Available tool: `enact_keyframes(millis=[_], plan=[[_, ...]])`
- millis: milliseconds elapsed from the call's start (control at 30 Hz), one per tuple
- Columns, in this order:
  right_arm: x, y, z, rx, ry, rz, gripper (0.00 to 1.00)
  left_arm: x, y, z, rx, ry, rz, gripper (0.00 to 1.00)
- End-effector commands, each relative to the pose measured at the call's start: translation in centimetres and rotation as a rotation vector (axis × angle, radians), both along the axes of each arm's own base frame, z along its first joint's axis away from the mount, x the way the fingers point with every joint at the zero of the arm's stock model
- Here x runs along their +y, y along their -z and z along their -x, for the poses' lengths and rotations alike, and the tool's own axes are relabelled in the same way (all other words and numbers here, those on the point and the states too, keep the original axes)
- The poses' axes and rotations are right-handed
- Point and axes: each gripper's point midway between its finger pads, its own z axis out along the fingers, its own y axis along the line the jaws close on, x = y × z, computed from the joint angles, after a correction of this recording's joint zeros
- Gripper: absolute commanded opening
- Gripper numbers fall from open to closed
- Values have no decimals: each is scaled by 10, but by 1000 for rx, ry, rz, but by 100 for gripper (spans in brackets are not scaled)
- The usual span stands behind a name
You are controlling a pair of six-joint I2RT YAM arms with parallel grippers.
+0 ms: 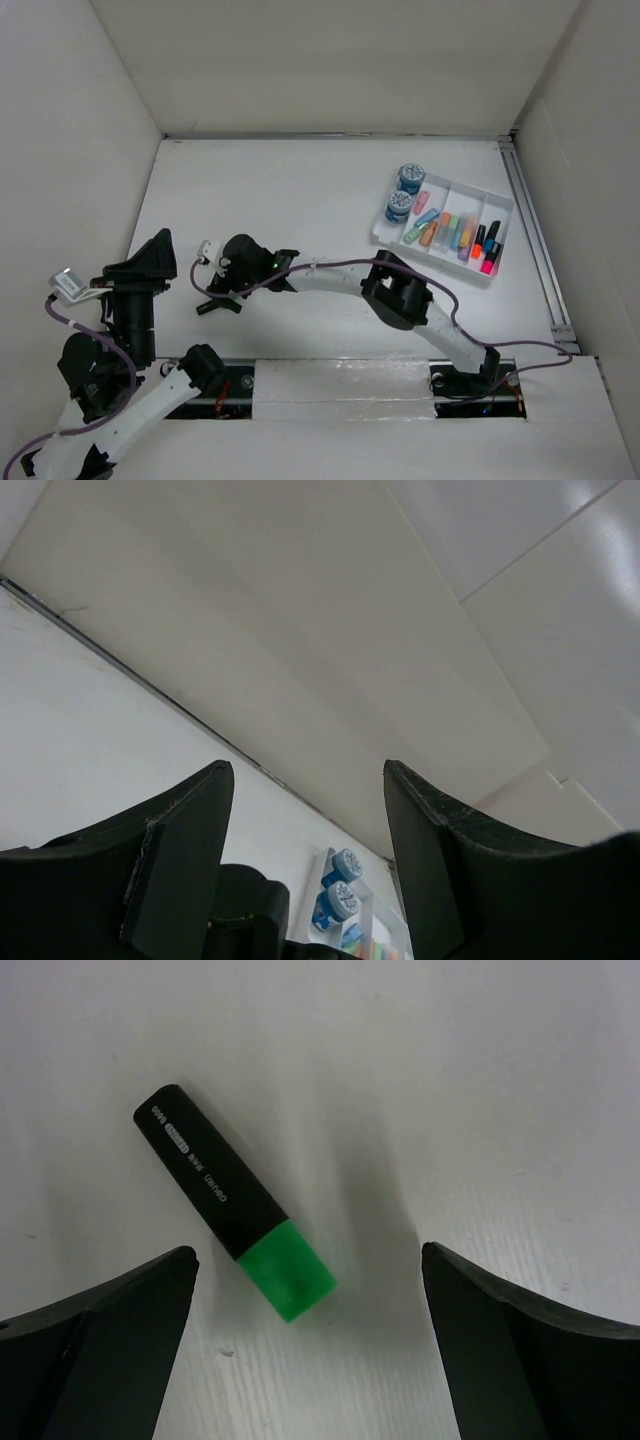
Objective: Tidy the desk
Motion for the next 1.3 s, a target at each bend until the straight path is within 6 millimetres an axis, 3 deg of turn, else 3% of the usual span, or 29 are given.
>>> enact_keyframes(millis=[0, 100, 200, 300, 333, 433, 500, 567, 600, 633, 667, 700, 733, 767, 800, 833, 867, 933, 967, 1033, 1067, 1100, 1133, 1167, 1200, 1233, 1267], plan=[[9, -2, 16, -16, -69, 18, 99, -4, -6, -2, -18, 3, -9, 58], [14, 3, 27, -15, -91, 19, 97, -5, -6, -3, -19, 6, -14, 58], [17, 12, 27, -32, -72, 27, 88, -6, -6, -3, -20, 10, -18, 57], [15, 25, 18, -78, -16, 49, 64, -6, -6, -2, -21, 13, -19, 58], [16, 27, 17, -87, -8, 42, 50, -7, -6, -2, -22, 16, -22, 57], [7, 41, 17, -80, 17, 59, 24, -9, -6, -2, -25, 26, -31, 57], [-9, 47, 17, -69, 68, 83, 16, -11, -5, -3, -23, 33, -37, 57], [-15, 35, 13, -49, 111, 23, 9, -15, -4, -4, -24, 47, -52, 57], [-38, 47, 4, -25, 153, 39, 9, -19, -4, -5, -21, 55, -62, 57], [-65, -9, -20, 8, 267, -86, 8, -29, -3, -8, -19, 83, -99, 58], [-73, -29, -30, 32, 322, -166, 8, -39, -2, -12, -15, 109, -134, 58], [-73, -29, -30, 33, 322, -167, 8, -39, -2, -12, -15, 110, -134, 58], [-105, -57, -48, 21, 387, -253, 7, -49, -3, -13, -20, 148, -162, 58], [-120, -72, -55, 51, 439, -314, 7, -56, -3, -14, -18, 169, -185, 58], [-138, -84, -63, 58, 482, -357, 7, -68, 0, -20, 3, 193, -228, 59], [-175, -78, -78, 65, 556, -376, 7, -82, 0, -21, -1, 249, -265, 59], [-199, -116, -85, 49, 633, -475, 7, -93, 2, -23, 5, 285, -297, 59], [-244, -130, -100, 27, 773, -532, 6, -126, 9, -30, 36, 388, -390, 60], [-290, -137, -113, 4, 914, -568, 6, -135, 16, -33, 65, 417, -423, 60], [-343, -132, -127, 4, 1090, -570, 6, -159, 26, -40, 120, 490, -485, 60], [-392, -135, -140, 15, 1238, -614, 5, -165, 32, -41, 145, 510, -506, 59], [-418, -132, -143, 25, 1318, -628, 5, -172, 37, -46, 172, 523, -523, 59], [-493, -118, -147, 44, 1540, -664, 5, -181, 43, -46, 195, 559, -544, 59], [-511, -109, -143, 86, 1589, -668, 5, -183, 44, -45, 195, 570, -547, 59], [-512, -109, -143, 87, 1590, -668, 5, -183, 44, -45, 195, 571, -547, 59], [-550, -102, -140, 76, 1681, -686, 6, -182, 45, -45, 194, 572, -548, 59], [-564, -98, -138, 83, 1711, -697, 6, -183, 45, -45, 189, 572, -549, 59]])
